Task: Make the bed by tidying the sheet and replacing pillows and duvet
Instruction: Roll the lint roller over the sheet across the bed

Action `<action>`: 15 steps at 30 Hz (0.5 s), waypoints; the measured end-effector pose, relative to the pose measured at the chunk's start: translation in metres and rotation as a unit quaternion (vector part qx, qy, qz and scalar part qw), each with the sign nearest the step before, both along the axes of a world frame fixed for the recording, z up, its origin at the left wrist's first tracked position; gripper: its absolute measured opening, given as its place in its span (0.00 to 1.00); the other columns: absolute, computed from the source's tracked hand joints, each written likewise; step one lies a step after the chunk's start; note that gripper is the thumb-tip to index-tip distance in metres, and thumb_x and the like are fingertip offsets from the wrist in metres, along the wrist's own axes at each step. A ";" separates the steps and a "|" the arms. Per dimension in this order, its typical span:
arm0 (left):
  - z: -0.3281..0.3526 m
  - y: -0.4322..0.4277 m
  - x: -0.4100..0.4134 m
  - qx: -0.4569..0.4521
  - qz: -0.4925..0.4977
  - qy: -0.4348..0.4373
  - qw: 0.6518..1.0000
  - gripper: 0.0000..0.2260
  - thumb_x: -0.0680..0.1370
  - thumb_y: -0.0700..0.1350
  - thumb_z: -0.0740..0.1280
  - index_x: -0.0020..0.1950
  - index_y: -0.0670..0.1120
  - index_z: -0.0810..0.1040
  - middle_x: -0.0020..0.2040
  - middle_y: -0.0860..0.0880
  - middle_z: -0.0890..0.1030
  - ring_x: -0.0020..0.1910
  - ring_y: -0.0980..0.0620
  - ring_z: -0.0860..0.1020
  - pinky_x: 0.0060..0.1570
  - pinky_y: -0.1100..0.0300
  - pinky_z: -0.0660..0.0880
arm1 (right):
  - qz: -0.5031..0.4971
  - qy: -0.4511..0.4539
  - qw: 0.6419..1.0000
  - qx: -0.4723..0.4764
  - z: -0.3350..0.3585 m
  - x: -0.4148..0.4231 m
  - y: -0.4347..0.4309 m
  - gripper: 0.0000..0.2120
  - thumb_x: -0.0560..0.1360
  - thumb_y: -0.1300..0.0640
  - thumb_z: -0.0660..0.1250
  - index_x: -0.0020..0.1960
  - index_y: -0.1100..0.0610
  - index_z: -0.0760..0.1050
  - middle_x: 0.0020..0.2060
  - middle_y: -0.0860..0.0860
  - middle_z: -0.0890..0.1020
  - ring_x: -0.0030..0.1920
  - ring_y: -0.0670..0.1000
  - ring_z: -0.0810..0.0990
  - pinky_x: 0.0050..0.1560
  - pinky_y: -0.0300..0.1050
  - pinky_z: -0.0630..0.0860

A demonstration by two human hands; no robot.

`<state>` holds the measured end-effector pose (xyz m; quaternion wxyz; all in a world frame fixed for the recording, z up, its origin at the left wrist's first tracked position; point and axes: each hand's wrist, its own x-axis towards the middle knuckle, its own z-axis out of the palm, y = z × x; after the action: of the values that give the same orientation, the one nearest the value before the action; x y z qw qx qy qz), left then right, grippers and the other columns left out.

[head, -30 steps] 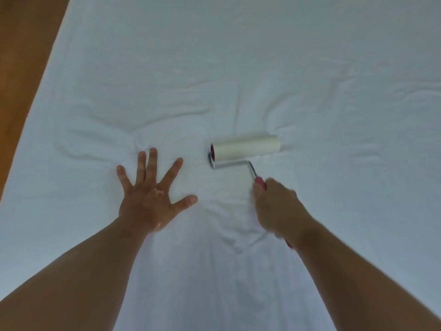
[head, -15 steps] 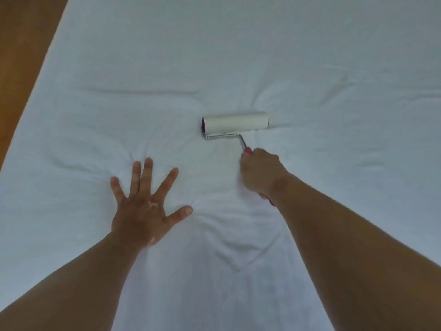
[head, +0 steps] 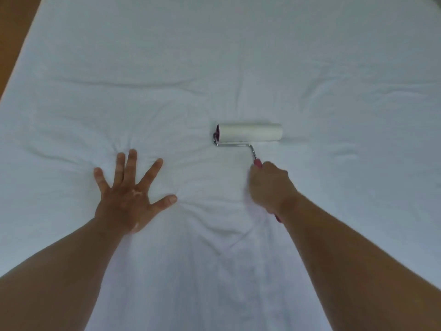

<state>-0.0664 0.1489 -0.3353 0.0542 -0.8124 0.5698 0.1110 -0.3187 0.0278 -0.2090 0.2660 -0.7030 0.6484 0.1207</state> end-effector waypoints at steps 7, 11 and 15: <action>0.040 0.010 0.049 0.095 -0.074 -0.003 0.993 0.38 0.65 0.83 0.33 0.69 0.71 0.22 0.79 0.55 0.28 0.79 0.51 0.30 0.73 0.32 0.36 | -0.105 -0.033 0.993 0.044 0.045 -0.047 0.113 0.22 0.83 0.40 0.50 0.41 0.54 0.69 0.36 0.50 0.78 0.35 0.50 0.74 0.36 0.46 0.69; 0.047 0.044 0.099 0.112 0.031 -0.011 0.993 0.39 0.66 0.83 0.35 0.71 0.71 0.24 0.75 0.58 0.22 0.78 0.46 0.27 0.72 0.29 0.37 | -0.030 -0.120 0.992 0.015 0.041 0.042 0.066 0.17 0.85 0.48 0.50 0.46 0.56 0.70 0.42 0.55 0.78 0.41 0.57 0.77 0.45 0.49 0.76; 0.030 0.051 0.105 0.091 0.034 0.006 0.995 0.39 0.66 0.82 0.35 0.71 0.70 0.23 0.74 0.57 0.21 0.77 0.46 0.26 0.73 0.29 0.38 | -0.109 -0.228 0.965 0.066 0.011 0.142 -0.014 0.18 0.84 0.54 0.52 0.36 0.55 0.67 0.31 0.56 0.74 0.31 0.56 0.74 0.33 0.46 0.73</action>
<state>0.0384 0.2004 -0.3052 0.1204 -0.8225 0.5295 0.1691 -0.1763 0.0142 -0.1985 0.4643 -0.6179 0.6338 -0.0293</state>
